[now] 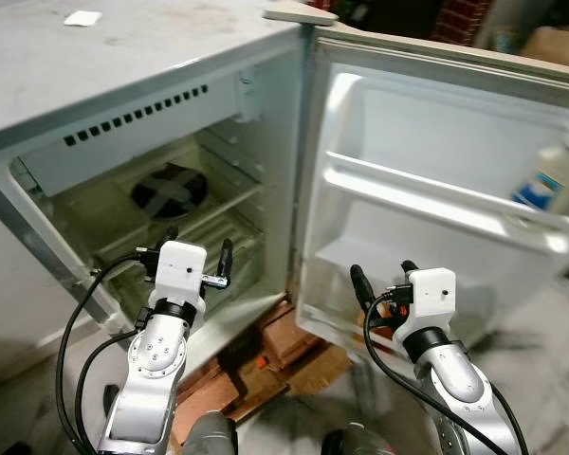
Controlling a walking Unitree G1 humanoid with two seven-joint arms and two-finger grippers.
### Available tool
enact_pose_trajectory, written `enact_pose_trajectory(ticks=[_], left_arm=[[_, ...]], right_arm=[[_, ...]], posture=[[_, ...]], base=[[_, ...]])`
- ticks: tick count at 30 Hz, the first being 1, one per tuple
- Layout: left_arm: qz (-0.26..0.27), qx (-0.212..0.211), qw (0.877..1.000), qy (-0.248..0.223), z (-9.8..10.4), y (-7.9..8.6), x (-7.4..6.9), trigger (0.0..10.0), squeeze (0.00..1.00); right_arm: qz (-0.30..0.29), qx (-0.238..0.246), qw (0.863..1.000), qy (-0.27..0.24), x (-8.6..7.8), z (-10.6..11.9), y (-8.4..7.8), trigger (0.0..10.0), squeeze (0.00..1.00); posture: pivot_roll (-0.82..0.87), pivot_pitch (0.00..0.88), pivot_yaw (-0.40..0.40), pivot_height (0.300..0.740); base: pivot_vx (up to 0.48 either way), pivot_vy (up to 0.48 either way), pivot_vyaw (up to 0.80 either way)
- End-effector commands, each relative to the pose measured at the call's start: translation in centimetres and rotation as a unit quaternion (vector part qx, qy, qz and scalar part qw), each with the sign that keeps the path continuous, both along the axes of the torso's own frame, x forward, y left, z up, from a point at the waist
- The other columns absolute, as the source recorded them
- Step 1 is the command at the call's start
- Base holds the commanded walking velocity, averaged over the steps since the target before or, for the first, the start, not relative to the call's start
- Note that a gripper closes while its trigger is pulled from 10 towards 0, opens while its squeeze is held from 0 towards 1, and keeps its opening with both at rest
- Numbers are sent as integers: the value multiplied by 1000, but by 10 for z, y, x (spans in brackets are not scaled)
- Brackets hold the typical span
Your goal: Restocking fridge
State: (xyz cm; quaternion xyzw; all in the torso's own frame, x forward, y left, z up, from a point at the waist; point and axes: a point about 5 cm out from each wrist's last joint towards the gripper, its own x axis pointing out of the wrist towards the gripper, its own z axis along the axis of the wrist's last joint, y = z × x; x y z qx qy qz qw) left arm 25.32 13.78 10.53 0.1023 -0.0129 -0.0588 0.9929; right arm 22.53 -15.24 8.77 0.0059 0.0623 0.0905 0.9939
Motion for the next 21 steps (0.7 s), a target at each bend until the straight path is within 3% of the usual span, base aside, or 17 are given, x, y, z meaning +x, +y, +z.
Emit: enact_pose_trajectory(ticks=[1, 17, 21], left_arm=[[0, 3, 1000, -1, 0, 0, 0, 10000, 0], [-7, -4, 1000, 2, -3, -3, 0, 10000, 0], [-1, -8, 1000, 3, -3, -4, 4, 10000, 0]], right_arm=[[0, 0, 1000, 4, 0, -2, -2, 10000, 0], [-20, -7, 999, -28, 14, 8, -3, 10000, 0], [-10, -3, 1000, -28, 22, 9, 3, 10000, 0]], posture=[[56, 30, -3, 724], [50, 17, 1, 740], [48, 15, 2, 740]], base=[[0, 0, 0], [0, 0, 0], [0, -373, 0]])
